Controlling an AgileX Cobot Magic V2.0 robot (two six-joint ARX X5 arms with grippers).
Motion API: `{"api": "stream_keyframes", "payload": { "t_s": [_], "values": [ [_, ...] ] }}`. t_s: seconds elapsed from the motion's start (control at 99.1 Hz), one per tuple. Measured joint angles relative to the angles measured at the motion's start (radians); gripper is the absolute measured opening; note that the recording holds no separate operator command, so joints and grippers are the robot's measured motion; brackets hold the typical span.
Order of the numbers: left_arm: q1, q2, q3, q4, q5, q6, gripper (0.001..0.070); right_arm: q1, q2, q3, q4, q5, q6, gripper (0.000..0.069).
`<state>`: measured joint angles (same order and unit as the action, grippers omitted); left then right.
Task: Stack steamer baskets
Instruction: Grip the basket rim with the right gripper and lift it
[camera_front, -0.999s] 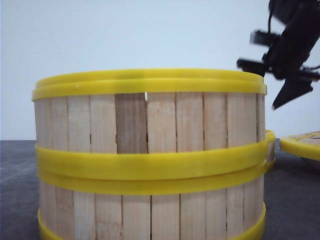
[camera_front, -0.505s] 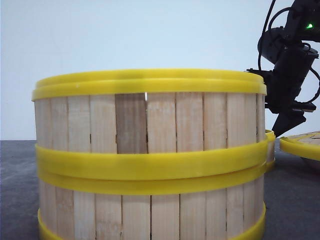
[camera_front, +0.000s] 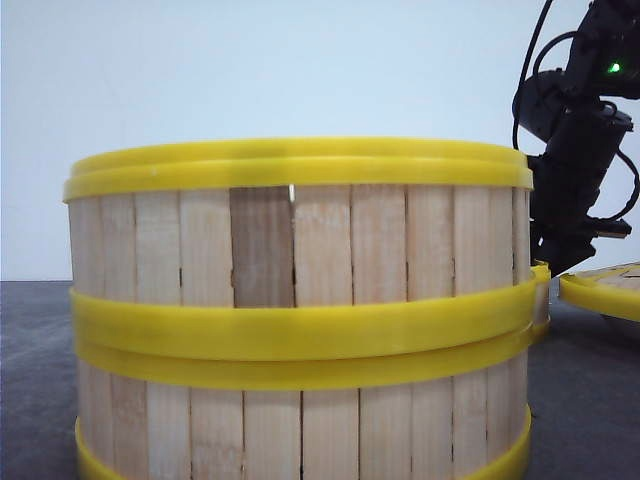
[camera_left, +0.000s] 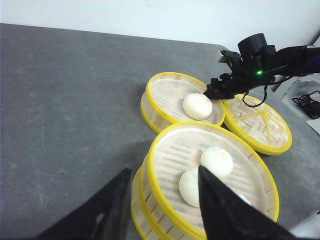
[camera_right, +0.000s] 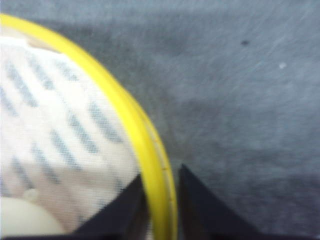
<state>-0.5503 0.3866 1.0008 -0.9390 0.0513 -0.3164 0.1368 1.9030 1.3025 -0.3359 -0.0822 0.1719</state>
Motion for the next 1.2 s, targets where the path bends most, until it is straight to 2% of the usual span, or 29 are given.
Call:
{"api": "stream_keyframes", "payload": {
  "t_s": [0.081,0.323,0.696,0.919,1.201],
  "values": [
    [0.0,0.0,0.0,0.0,0.0,0.0,0.0241,0.001,0.0,0.0,0.009,0.004,0.009,0.0033],
    [0.0,0.0,0.0,0.0,0.0,0.0,0.0241,0.001,-0.003,0.022,0.009,0.006,0.027,0.0031],
    [0.0,0.0,0.0,0.0,0.0,0.001,0.0241,0.0,-0.156,0.237,-0.201,0.009,0.029,0.003],
    [0.0,0.0,0.0,-0.029,0.0,0.01,0.0241,0.017,-0.316,0.264,-0.345,-0.116,-0.003,0.0029],
    [0.0,0.0,0.0,-0.071,0.0,0.028,0.0241,0.107,-0.508,0.266,-0.56,-0.224,-0.107,0.0029]
  ]
}}
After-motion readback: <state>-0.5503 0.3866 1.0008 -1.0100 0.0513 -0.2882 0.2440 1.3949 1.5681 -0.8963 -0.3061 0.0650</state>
